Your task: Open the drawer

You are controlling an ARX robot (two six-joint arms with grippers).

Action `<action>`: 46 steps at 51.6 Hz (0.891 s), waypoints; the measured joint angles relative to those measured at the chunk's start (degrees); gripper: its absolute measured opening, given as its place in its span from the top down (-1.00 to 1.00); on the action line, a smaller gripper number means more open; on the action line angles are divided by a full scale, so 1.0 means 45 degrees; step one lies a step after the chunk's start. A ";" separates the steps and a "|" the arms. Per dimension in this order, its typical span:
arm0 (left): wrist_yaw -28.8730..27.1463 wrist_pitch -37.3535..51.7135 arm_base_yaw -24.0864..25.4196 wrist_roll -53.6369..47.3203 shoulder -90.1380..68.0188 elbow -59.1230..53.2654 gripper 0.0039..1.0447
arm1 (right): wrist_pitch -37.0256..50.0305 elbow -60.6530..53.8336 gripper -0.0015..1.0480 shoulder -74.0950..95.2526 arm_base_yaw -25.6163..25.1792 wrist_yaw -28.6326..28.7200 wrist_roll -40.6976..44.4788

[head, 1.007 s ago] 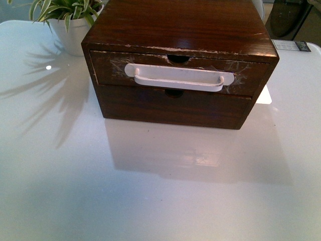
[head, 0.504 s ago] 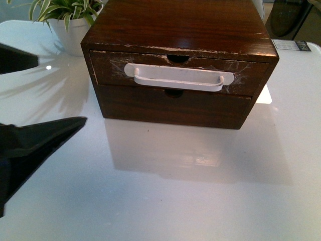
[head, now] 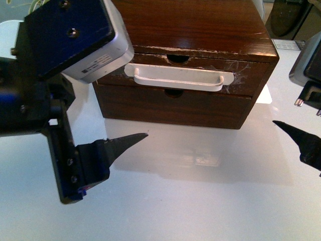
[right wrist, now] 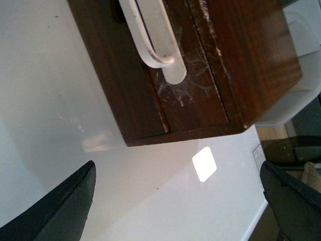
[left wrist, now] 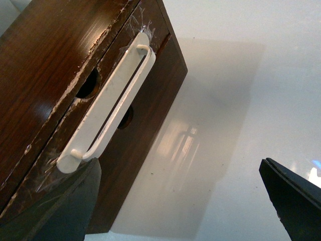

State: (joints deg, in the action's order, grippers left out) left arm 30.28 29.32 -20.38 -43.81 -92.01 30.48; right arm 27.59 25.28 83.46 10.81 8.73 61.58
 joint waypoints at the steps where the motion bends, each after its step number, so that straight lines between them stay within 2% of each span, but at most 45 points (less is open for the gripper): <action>1: 0.0024 -0.0024 -0.0010 -0.0073 -0.0151 0.0151 -0.84 | -0.0005 0.0063 -0.83 0.0136 0.0029 0.0024 0.0102; 12: 0.0194 -0.0364 -0.0015 -0.0695 -0.1919 0.1899 -0.84 | -0.0175 0.0840 -0.83 0.1559 0.0141 0.0665 0.0607; 46: -0.0155 -0.1792 -0.0102 -0.2506 -0.4609 0.4770 -0.84 | -0.0219 0.1554 -0.83 0.3371 0.0379 0.1073 0.1044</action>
State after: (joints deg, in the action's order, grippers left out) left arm 29.58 21.26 -20.84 -55.09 -112.75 51.94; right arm 26.61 32.27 98.63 12.51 13.56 66.28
